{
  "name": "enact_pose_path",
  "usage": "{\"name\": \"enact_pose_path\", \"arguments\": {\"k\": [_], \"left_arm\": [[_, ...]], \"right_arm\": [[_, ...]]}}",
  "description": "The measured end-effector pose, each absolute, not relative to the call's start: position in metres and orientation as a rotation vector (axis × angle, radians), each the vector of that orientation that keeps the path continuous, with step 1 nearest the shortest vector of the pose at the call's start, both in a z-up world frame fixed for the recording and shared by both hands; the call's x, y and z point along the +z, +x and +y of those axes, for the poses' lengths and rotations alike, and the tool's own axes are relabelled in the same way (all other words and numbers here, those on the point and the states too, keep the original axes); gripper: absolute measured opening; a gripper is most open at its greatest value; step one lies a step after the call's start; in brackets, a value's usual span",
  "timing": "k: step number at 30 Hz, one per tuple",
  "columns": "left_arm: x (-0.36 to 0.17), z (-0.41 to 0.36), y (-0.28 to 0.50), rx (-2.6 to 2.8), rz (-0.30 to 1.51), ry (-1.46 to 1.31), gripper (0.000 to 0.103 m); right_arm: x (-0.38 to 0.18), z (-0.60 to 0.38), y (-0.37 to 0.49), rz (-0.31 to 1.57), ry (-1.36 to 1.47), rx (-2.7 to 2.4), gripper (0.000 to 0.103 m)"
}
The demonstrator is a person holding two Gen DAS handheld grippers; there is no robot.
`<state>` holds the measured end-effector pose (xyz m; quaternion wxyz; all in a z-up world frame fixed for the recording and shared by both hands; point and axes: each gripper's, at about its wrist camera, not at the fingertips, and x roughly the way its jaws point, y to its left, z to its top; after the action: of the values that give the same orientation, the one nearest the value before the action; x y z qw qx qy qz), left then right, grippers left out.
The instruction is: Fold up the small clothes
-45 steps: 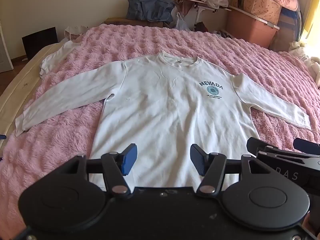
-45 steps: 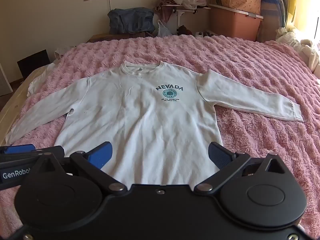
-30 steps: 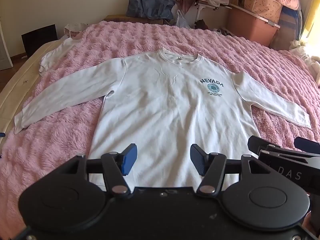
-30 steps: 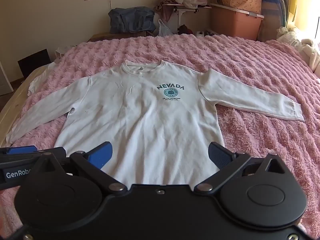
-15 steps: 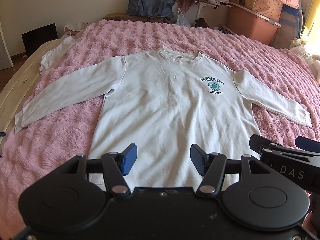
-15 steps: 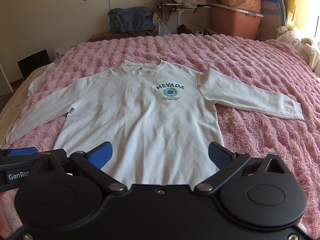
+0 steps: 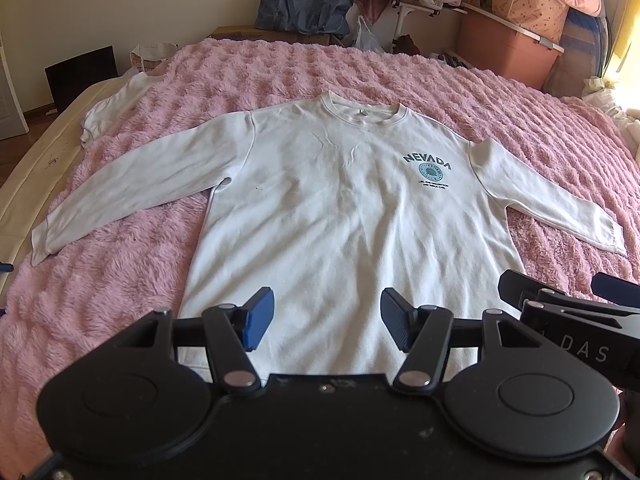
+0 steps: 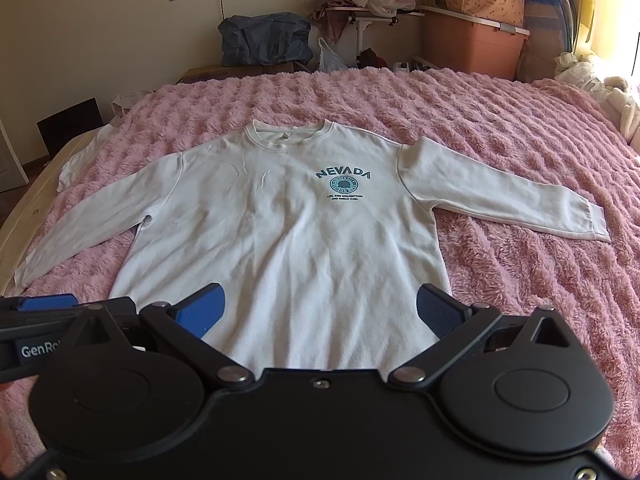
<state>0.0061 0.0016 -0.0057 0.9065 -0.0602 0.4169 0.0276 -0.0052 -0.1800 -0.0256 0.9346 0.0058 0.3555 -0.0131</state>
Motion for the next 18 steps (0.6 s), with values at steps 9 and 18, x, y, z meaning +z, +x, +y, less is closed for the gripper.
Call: {"name": "enact_pose_path", "arguments": {"k": [9,18], "left_arm": [[-0.0059,-0.0004,0.0067,0.059,0.867,-0.119,0.062],[-0.0084,-0.0012,0.01,0.056,0.876,-0.117,0.062]], "right_arm": [[-0.0257,-0.1795,-0.0043,0.727,0.011,-0.027,0.103],[-0.0255,-0.1815,-0.0024,0.734,0.016,-0.026,0.103]]}}
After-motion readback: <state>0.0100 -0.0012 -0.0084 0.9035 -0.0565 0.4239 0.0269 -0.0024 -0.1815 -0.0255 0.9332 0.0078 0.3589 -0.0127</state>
